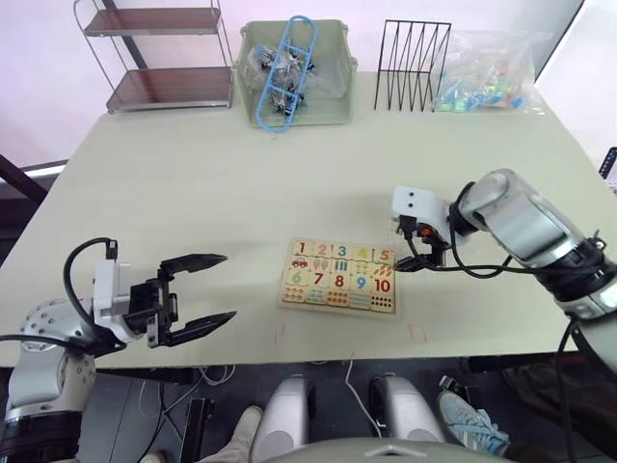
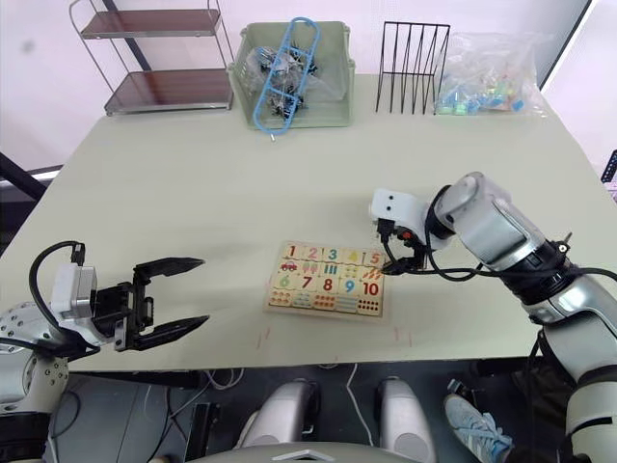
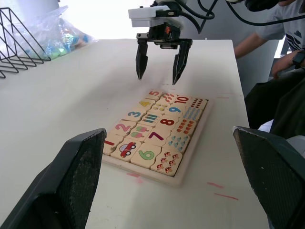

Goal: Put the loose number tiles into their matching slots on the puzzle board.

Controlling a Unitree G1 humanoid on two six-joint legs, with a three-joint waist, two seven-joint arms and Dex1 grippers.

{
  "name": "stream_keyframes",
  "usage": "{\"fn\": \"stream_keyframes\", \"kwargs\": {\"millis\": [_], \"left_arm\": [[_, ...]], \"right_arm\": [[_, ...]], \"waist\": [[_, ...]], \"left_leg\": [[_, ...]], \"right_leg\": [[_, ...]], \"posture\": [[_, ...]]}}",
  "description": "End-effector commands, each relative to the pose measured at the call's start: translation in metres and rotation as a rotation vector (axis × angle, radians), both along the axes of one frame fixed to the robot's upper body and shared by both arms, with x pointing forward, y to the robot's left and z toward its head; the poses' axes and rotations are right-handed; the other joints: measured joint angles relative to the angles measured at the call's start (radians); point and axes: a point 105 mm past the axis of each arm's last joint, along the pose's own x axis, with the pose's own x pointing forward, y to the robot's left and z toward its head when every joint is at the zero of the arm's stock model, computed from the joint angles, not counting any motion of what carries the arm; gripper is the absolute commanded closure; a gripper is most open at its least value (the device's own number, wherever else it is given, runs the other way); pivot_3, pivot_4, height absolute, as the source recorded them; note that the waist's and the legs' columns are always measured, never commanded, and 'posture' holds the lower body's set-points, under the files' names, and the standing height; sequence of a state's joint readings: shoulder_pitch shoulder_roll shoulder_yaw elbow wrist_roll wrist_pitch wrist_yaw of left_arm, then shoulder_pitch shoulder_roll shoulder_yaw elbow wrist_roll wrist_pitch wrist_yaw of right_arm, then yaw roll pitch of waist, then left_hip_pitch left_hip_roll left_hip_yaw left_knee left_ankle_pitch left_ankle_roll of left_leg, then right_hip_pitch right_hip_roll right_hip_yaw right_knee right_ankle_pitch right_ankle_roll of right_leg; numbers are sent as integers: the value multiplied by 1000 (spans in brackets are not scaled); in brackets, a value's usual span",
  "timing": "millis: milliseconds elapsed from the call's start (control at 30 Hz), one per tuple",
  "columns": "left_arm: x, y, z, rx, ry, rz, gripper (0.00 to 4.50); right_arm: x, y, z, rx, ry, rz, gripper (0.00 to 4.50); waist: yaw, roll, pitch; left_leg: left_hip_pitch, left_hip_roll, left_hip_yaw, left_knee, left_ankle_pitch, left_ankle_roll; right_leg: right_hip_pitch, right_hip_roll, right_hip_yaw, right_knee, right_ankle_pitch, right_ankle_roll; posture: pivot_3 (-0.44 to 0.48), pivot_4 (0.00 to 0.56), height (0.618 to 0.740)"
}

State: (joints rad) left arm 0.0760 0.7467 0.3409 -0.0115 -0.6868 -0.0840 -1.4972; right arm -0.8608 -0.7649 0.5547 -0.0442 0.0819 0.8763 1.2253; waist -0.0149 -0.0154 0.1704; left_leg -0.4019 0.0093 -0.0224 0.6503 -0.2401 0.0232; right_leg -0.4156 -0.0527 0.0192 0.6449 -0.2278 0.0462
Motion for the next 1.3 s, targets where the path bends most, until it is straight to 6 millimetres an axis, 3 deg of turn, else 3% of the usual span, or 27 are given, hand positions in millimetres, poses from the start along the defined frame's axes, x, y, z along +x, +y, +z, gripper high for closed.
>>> {"fn": "stream_keyframes", "kwargs": {"millis": [33,133,233,333,400,700,867,1300], "left_arm": [[0,-3,5,12,-22,-11,0],[0,-3,5,11,-20,-12,0],[1,-5,6,11,-18,-14,0],[3,-7,6,8,-10,-11,0],[4,-9,6,7,-3,-4,0],[6,-13,9,-13,-1,9,0],[6,-15,11,-14,1,0,0],[5,-17,13,-6,8,-20,0]], "right_arm": [[2,-1,22,113,-86,15,43],[0,-6,24,201,-113,1,889],[-3,-9,24,265,-142,-10,2064],[-3,-11,24,374,-174,-47,3612],[-5,-14,20,429,-180,-66,4377],[-12,-17,10,562,-224,-82,4448],[-12,-19,-6,548,-226,-98,4448],[-12,-18,-27,510,-211,-120,4448]], "waist": [[0,0,0],[0,0,0],[0,0,0],[0,0,0],[1,0,0],[1,0,0],[1,0,0],[1,0,0]], "left_leg": [[0,0,0,0,0,0],[0,0,0,0,0,0],[0,0,0,0,0,0],[0,0,0,0,0,0],[0,0,0,0,0,0],[1,0,-1,0,0,0],[1,0,0,0,0,0],[1,0,0,0,0,0]], "right_leg": [[0,0,0,0,0,0],[0,0,0,0,0,0],[0,0,0,0,1,1],[0,0,0,0,0,1],[1,1,0,0,0,1],[1,1,0,0,1,2],[2,1,0,0,1,2],[2,2,0,0,1,2]], "posture": [[0,150,740],[0,150,740],[0,150,740],[0,150,740],[0,150,740],[0,150,740],[0,150,740],[0,150,740]]}}
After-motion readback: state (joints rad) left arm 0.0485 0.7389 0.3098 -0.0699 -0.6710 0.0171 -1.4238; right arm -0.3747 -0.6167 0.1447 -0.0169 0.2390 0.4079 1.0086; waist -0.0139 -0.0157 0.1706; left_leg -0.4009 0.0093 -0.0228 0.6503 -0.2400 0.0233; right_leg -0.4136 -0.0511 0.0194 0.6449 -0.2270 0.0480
